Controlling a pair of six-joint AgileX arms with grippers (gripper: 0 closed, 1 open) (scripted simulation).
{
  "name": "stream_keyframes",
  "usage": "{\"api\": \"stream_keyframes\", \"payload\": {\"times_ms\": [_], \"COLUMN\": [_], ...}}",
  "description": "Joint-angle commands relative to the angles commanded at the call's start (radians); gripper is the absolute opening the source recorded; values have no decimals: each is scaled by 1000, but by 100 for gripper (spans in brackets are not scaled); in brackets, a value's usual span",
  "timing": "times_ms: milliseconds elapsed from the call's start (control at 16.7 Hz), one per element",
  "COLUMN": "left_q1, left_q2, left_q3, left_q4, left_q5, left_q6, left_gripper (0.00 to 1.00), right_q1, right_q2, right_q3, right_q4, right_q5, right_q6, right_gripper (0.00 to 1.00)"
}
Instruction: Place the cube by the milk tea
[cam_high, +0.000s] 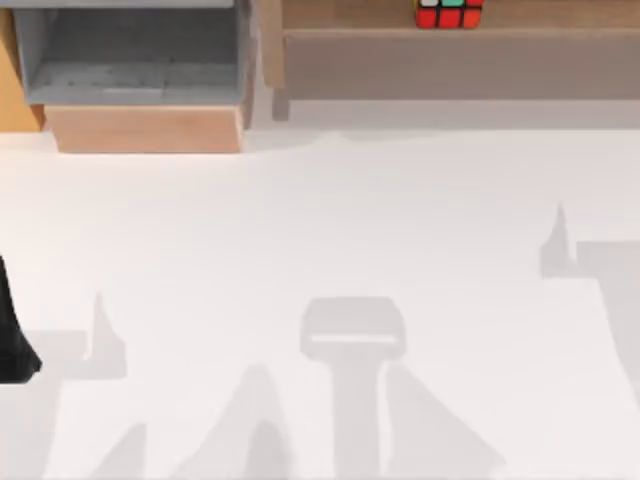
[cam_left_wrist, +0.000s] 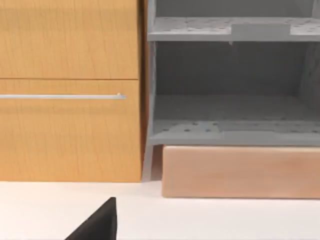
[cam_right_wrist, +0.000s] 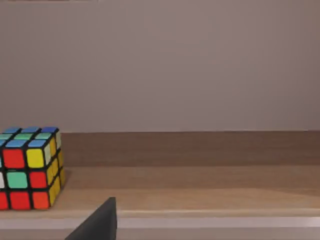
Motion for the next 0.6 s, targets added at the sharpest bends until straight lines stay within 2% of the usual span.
{"api": "stream_keyframes", "payload": {"times_ms": [600], "left_q1": [0], "left_q2": [0], "left_q3": [0], "left_q4": [0], "left_q5": [0], "left_q6": [0], "left_gripper": [100], "right_q1": [250], "right_q2": [1050], "right_q3": [495], "right_q4": [438], "right_q5": [270], "right_q6": [5], "right_gripper": [100]}}
